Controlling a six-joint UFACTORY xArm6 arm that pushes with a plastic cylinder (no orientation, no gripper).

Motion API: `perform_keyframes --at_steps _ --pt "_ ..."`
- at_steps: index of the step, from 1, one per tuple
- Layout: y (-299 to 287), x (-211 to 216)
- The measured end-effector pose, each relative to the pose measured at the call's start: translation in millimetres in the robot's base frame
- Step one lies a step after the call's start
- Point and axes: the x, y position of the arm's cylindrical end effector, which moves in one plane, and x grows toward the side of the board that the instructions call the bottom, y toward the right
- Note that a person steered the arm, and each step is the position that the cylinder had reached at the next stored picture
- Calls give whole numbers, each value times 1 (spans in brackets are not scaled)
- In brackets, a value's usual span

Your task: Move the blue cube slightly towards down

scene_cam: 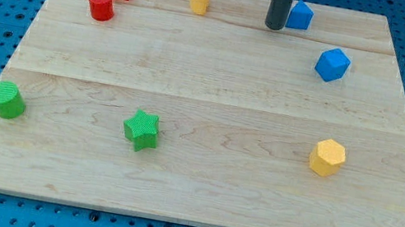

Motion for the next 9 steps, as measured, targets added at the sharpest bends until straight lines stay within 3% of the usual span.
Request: perform_keyframes --at_steps 2,3,4,5,6,7,8,9 --pt "-15 0" --pt "-50 17" --pt "-119 56" --pt "-176 64" --pt "-99 43" --pt "42 43" --pt "144 43" --pt "106 85"
